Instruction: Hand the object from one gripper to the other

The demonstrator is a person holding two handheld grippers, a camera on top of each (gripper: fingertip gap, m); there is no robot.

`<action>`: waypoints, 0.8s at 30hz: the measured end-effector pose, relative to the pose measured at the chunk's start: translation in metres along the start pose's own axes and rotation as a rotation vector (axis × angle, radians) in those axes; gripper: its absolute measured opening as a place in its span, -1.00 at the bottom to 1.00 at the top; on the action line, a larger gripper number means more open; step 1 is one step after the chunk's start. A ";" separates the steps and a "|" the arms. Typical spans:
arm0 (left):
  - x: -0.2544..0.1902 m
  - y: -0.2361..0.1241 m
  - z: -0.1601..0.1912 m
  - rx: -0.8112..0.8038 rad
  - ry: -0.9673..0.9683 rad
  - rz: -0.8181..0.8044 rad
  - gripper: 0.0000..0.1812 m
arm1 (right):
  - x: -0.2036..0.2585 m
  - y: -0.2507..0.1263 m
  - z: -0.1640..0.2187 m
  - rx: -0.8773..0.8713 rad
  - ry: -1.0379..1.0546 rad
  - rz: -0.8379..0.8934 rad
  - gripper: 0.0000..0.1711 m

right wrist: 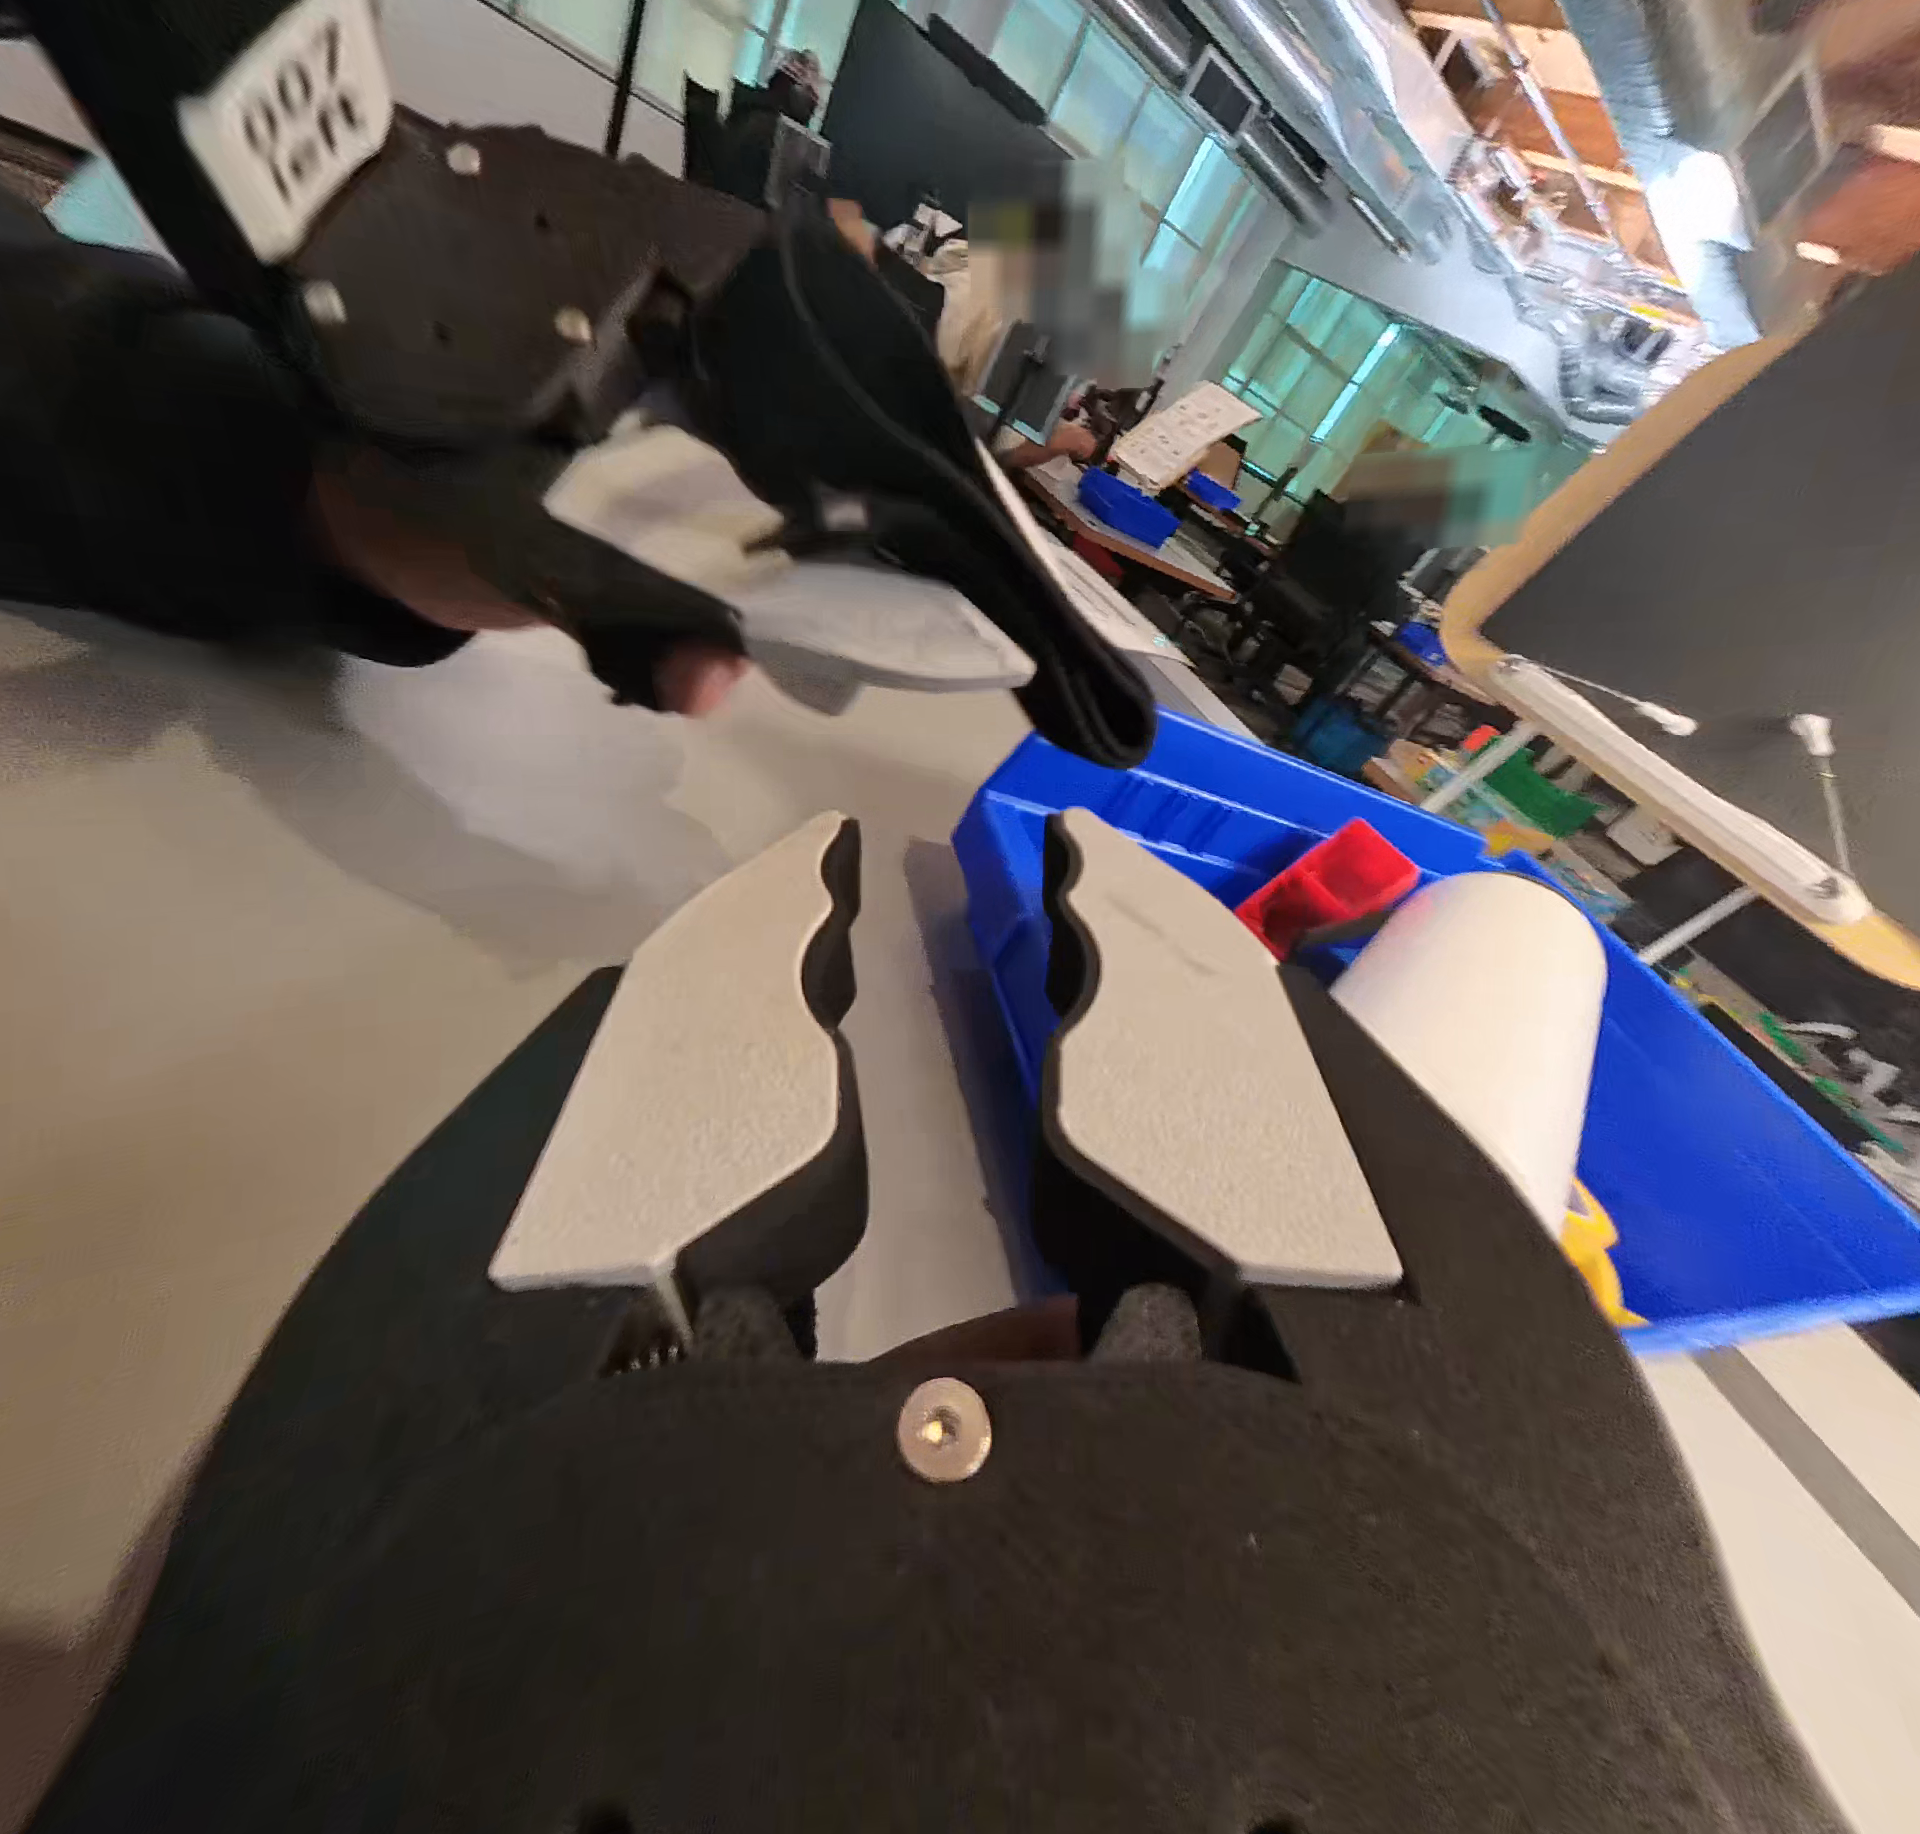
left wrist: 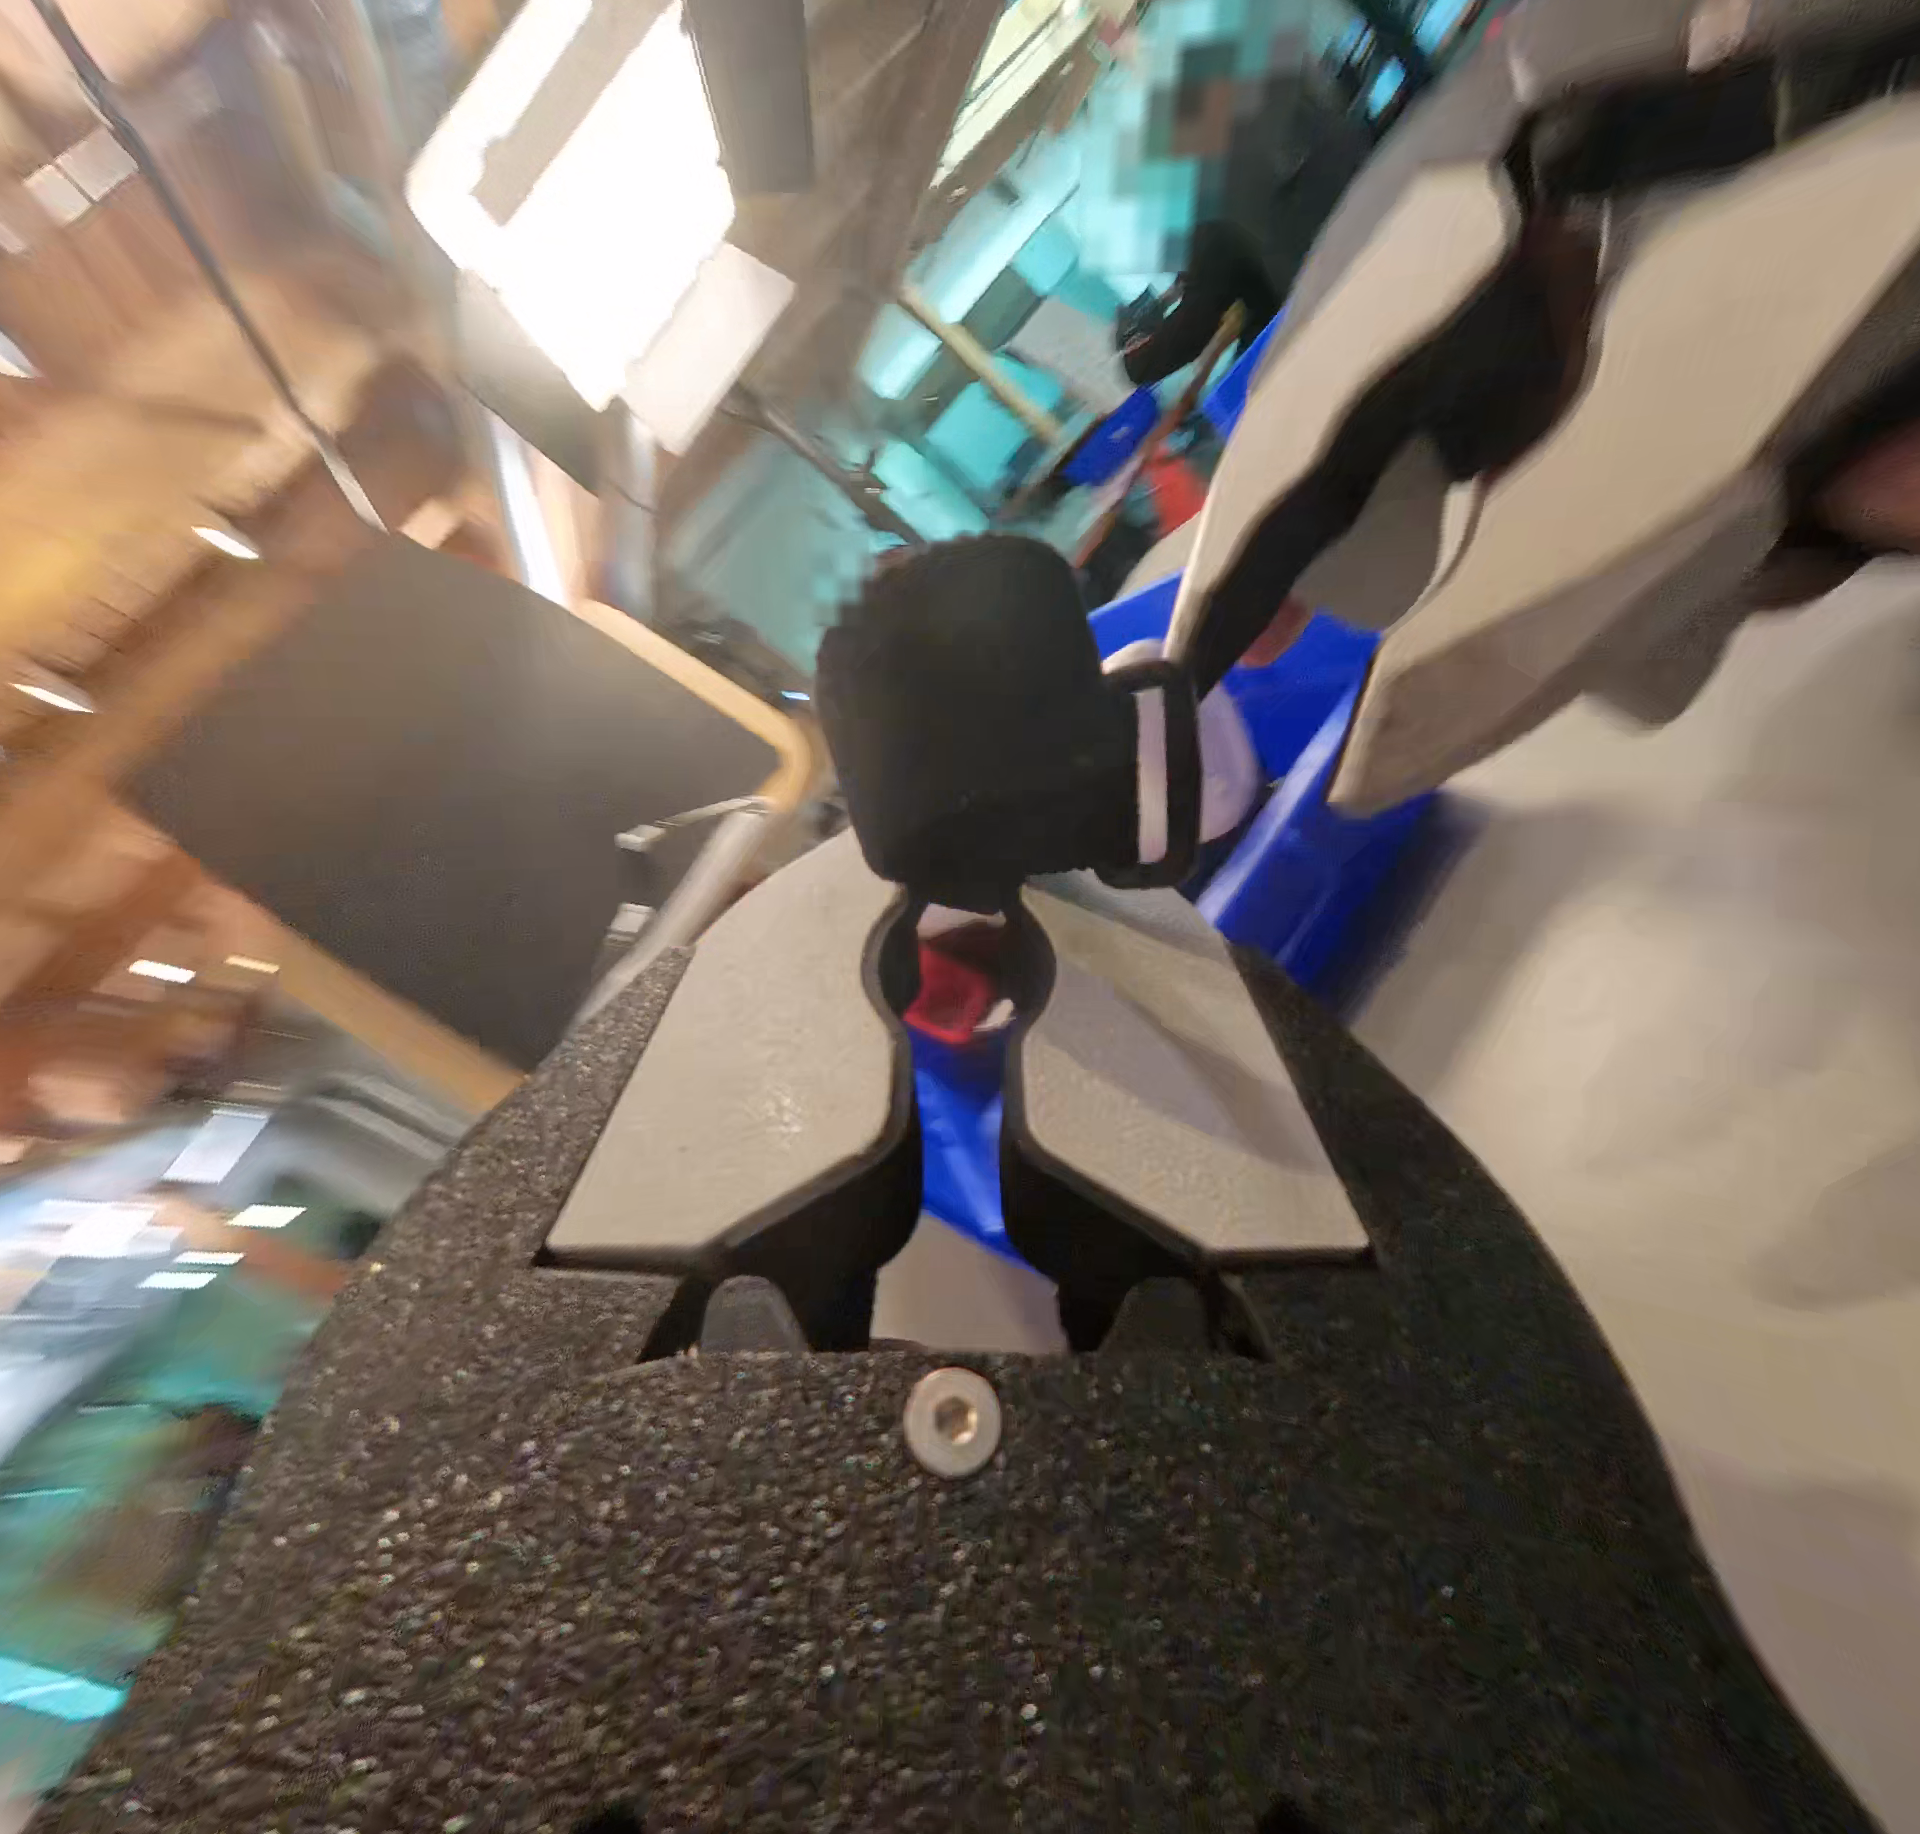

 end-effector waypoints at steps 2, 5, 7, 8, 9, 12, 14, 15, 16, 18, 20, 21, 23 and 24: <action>-0.003 -0.001 0.000 -0.010 0.220 -0.071 -0.88 | 0.007 -0.001 -0.007 -0.048 0.091 -0.084 -0.59; -0.007 -0.002 -0.003 -0.037 0.338 -0.103 -0.88 | 0.016 -0.001 -0.011 -0.100 0.372 -0.285 -0.56; -0.005 -0.003 -0.005 -0.047 0.388 -0.132 -0.88 | 0.016 -0.003 -0.012 -0.138 0.635 -0.421 -0.49; -0.003 -0.004 -0.005 -0.051 0.424 -0.151 -0.87 | 0.016 -0.004 -0.014 -0.165 0.772 -0.502 -0.45; -0.001 -0.005 -0.006 -0.056 0.464 -0.171 -0.88 | 0.015 -0.006 -0.015 -0.190 0.896 -0.567 -0.43; 0.001 -0.007 -0.008 -0.060 0.584 -0.213 -0.88 | 0.003 -0.006 -0.012 -0.256 1.125 -0.598 -0.41; -0.003 -0.006 -0.007 -0.058 0.666 -0.214 -0.88 | 0.000 -0.002 -0.009 -0.259 1.196 -0.574 -0.39; -0.007 -0.006 -0.006 -0.053 0.703 -0.210 -0.88 | 0.001 0.000 -0.009 -0.248 1.210 -0.570 -0.37; -0.011 -0.005 -0.005 -0.049 0.738 -0.205 -0.88 | 0.003 0.001 -0.009 -0.231 1.209 -0.571 -0.35; -0.020 -0.003 -0.004 -0.048 0.791 -0.190 -0.88 | 0.010 0.005 -0.011 -0.186 1.182 -0.580 -0.30; -0.029 -0.002 -0.001 -0.042 0.825 -0.172 -0.88 | 0.017 0.007 -0.010 -0.142 1.163 -0.579 -0.28; -0.033 -0.001 0.000 -0.037 0.839 -0.165 -0.88 | 0.020 0.009 -0.009 -0.120 1.154 -0.578 -0.28; -0.038 0.001 0.003 -0.026 0.841 -0.141 -0.88 | 0.025 0.011 -0.005 -0.064 1.121 -0.572 -0.34; -0.039 0.002 0.004 -0.020 0.829 -0.136 -0.87 | 0.028 0.012 -0.001 -0.029 1.100 -0.564 -0.42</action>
Point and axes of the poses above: each gripper's, where its closed fingertips meet, y out along the fingers, z out of its underside, x = y × z across the jaws, the point moved 3 cm from there along -y, back along the fingers, and after that the axes turned 14 degrees about -y, right-handed, at the moved point
